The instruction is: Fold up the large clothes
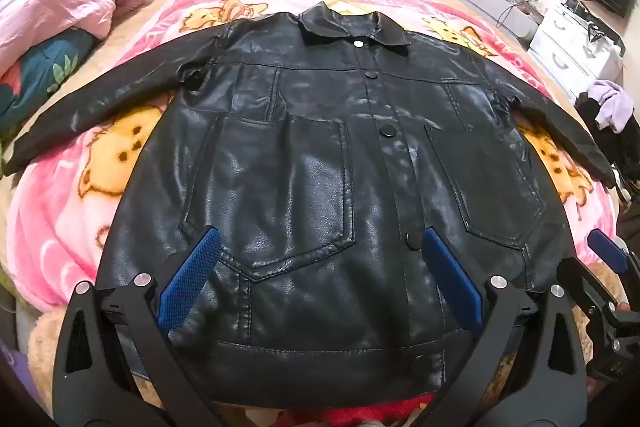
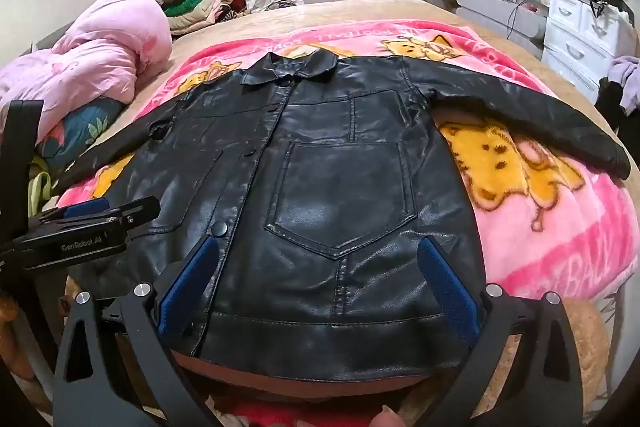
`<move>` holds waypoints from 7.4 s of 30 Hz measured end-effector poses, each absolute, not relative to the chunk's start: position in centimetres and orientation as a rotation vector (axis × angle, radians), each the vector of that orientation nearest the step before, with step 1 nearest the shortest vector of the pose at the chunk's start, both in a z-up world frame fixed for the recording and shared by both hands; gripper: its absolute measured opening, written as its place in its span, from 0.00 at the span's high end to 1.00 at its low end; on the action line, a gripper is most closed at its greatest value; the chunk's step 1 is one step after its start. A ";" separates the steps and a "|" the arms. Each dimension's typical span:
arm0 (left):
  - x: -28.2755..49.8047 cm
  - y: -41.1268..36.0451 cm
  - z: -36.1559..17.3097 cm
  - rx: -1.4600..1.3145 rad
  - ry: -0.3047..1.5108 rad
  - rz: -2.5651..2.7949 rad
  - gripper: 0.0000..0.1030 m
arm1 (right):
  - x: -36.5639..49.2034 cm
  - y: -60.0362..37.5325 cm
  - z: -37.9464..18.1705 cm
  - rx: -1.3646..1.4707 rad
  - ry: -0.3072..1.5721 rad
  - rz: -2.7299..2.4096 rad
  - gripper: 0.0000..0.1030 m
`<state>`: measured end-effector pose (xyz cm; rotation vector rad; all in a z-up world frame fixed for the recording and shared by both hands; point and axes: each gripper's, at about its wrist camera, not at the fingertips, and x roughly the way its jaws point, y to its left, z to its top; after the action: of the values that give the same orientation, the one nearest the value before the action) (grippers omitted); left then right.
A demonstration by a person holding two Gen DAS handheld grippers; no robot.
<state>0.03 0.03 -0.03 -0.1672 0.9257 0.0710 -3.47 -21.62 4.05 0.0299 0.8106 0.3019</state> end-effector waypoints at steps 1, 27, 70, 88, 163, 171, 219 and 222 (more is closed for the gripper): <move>0.0 0.0 0.0 -0.165 0.924 0.073 0.09 | -3.3 -21.6 4.0 0.035 0.814 0.300 0.04; -0.3 0.5 0.8 -0.162 0.906 0.087 0.09 | -4.0 -21.4 4.6 0.017 0.793 0.321 0.04; -0.2 0.0 1.1 -0.149 0.902 0.083 0.09 | -4.3 -21.1 5.8 0.003 0.771 0.323 0.04; 2.1 -0.3 1.7 -0.128 0.897 0.074 0.09 | -1.5 -20.8 7.2 -0.006 0.736 0.311 0.04; 23.6 -6.6 -2.8 -0.041 0.987 -0.199 0.09 | 20.3 -45.9 2.5 0.557 0.761 -0.404 0.04; 23.0 -8.1 -3.3 -0.026 0.989 -0.267 0.09 | 18.2 -51.2 0.0 0.788 0.739 -0.575 0.04; 22.2 2.2 6.3 -0.383 0.814 -0.284 0.09 | 20.7 -35.8 12.1 0.431 0.319 0.359 0.92; 21.8 3.3 6.9 -0.465 0.797 -0.338 0.09 | 20.9 -32.1 12.2 0.365 0.338 0.459 0.92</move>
<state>21.83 3.32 6.95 -0.4649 0.7968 -0.3380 20.91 -32.12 12.21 0.3651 0.3383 0.4590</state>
